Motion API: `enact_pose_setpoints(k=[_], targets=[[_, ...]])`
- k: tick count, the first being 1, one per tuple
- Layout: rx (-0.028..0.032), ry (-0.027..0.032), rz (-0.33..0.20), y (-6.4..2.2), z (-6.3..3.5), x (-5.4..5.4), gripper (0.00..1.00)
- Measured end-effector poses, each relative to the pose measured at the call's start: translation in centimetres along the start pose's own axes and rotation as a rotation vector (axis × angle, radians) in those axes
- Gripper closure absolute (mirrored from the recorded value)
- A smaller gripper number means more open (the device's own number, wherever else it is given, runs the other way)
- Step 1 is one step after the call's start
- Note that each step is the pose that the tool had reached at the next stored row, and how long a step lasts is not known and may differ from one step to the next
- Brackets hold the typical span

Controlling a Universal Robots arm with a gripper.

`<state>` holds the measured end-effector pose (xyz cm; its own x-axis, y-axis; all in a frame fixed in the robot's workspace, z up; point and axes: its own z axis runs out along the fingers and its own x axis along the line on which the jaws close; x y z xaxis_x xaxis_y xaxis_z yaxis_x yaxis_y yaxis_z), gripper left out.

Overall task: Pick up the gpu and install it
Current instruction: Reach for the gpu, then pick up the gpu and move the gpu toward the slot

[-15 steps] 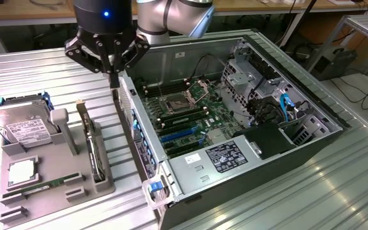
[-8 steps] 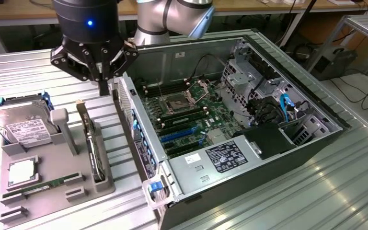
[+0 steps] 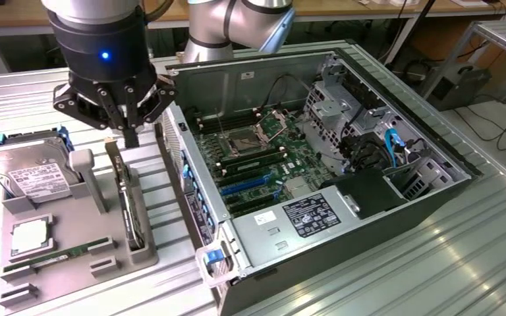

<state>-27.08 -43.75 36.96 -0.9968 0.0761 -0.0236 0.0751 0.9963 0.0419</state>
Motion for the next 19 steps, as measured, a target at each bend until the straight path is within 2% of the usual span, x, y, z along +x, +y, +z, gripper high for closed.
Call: enact_pose_setpoints(k=[7,11,13,19], targets=[[0.0005,0.0015,0.000,-1.15,1.05,1.4,0.89],[0.0027,0.0012,0.000,-1.34,1.70,2.3,0.89],[0.0047,0.0013,0.000,-1.36,1.80,2.4,0.89],[0.0046,0.0012,0.000,-1.35,1.81,2.4,0.89]])
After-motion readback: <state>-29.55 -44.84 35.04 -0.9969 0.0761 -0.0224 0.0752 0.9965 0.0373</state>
